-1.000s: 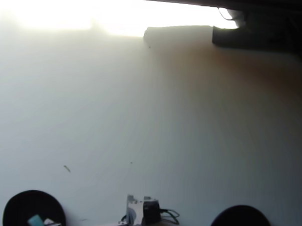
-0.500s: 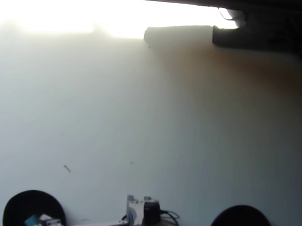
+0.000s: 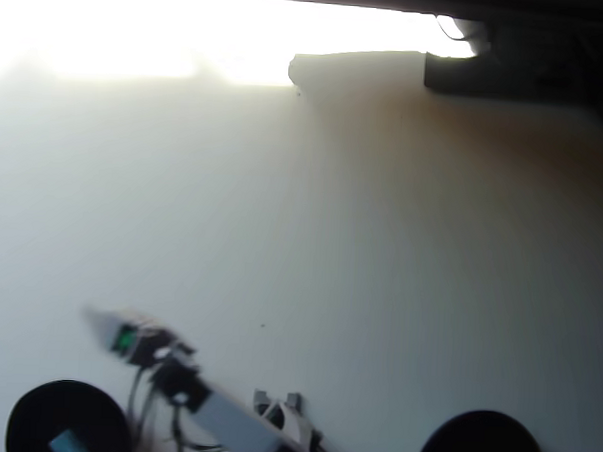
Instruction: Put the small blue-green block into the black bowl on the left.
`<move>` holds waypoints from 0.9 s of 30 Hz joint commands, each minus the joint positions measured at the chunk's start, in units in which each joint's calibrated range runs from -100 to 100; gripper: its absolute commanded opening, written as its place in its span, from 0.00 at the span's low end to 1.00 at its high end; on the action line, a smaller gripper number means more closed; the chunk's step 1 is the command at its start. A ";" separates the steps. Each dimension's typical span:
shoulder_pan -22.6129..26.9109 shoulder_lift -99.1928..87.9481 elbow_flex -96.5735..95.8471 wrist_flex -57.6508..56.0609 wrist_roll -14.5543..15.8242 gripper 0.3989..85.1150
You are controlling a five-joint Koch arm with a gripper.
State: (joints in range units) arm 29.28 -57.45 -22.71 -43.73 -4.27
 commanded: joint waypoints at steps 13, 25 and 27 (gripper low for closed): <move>-17.39 -42.12 -60.00 41.74 4.84 0.48; -30.38 -35.69 -68.04 46.36 4.30 0.45; -31.11 -33.44 -68.32 46.20 3.47 0.45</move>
State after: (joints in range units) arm -1.29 -92.68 -91.60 0.29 0.46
